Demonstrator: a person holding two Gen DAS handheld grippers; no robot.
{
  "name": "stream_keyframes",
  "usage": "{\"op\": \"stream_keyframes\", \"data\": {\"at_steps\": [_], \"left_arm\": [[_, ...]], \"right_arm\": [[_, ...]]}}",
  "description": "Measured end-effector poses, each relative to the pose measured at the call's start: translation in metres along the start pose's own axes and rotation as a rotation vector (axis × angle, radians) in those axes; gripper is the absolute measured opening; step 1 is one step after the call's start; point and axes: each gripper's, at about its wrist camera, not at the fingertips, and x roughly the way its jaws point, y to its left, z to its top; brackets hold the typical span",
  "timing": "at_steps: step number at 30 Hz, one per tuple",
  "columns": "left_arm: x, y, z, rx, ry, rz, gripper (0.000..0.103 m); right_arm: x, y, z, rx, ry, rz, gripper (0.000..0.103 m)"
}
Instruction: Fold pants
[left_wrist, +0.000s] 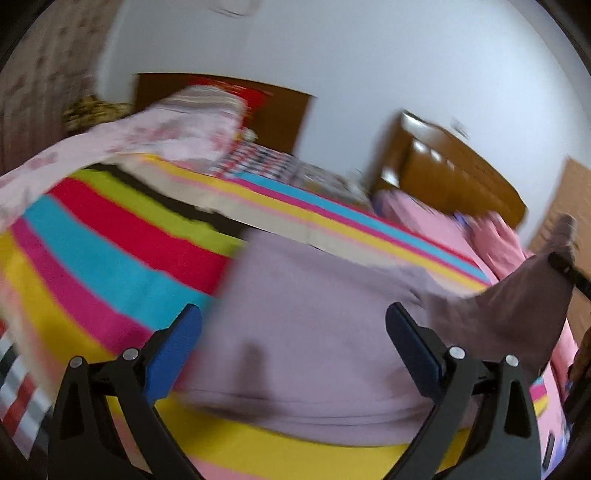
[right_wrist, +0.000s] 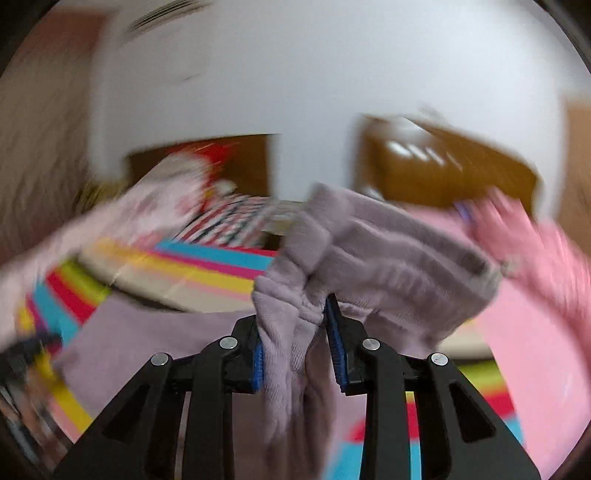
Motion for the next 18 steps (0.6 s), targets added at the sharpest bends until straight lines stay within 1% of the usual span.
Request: {"op": "stream_keyframes", "data": {"at_steps": [1, 2, 3, 5, 6, 7, 8, 9, 10, 11, 12, 13, 14, 16, 17, 18], "left_arm": [[-0.006, 0.012, 0.003, -0.031, -0.012, 0.013, 0.100], [-0.011, 0.026, 0.005, -0.073, -0.019, 0.022, 0.100], [-0.014, 0.036, 0.006, -0.102, -0.016, 0.021, 0.100], [-0.014, 0.048, 0.005, -0.137, 0.007, 0.002, 0.100], [-0.013, 0.051, 0.004, -0.154, 0.023, -0.018, 0.100], [-0.010, 0.054, 0.003, -0.176, 0.049, -0.064, 0.100], [-0.006, 0.056, 0.001, -0.197, 0.074, -0.116, 0.100], [-0.003, 0.057, 0.001, -0.215, 0.094, -0.160, 0.100], [0.005, 0.056, 0.001, -0.248, 0.125, -0.238, 0.100], [0.011, 0.055, 0.001, -0.271, 0.140, -0.288, 0.100], [0.020, 0.051, 0.003, -0.300, 0.170, -0.367, 0.100], [0.030, 0.044, 0.005, -0.314, 0.216, -0.447, 0.101], [0.040, 0.036, 0.007, -0.316, 0.265, -0.503, 0.101], [0.061, 0.013, 0.010, -0.310, 0.356, -0.566, 0.101], [0.069, 0.004, 0.012, -0.288, 0.394, -0.535, 0.101], [0.078, -0.007, 0.016, -0.251, 0.443, -0.484, 0.101]], "right_arm": [[0.012, 0.042, -0.001, -0.106, 0.016, 0.031, 0.030], [0.019, 0.071, -0.005, -0.184, 0.038, 0.057, 0.030], [0.034, 0.116, -0.022, -0.320, 0.096, 0.101, 0.030], [0.061, 0.174, -0.064, -0.530, 0.211, 0.177, 0.028], [0.076, 0.199, -0.095, -0.640, 0.273, 0.192, 0.028], [0.070, 0.211, -0.109, -0.712, 0.164, 0.112, 0.028], [0.068, 0.216, -0.114, -0.743, 0.145, 0.072, 0.028], [0.067, 0.213, -0.110, -0.716, 0.153, 0.088, 0.028], [0.069, 0.205, -0.105, -0.674, 0.160, 0.121, 0.027], [0.070, 0.199, -0.104, -0.656, 0.155, 0.137, 0.026], [0.069, 0.195, -0.103, -0.648, 0.137, 0.140, 0.026], [0.065, 0.195, -0.104, -0.642, 0.119, 0.136, 0.026], [0.061, 0.192, -0.104, -0.630, 0.079, 0.124, 0.026], [0.047, 0.198, -0.109, -0.618, 0.026, 0.103, 0.026], [0.043, 0.198, -0.107, -0.607, 0.005, 0.097, 0.026], [0.041, 0.195, -0.103, -0.592, -0.021, 0.091, 0.026]]}}
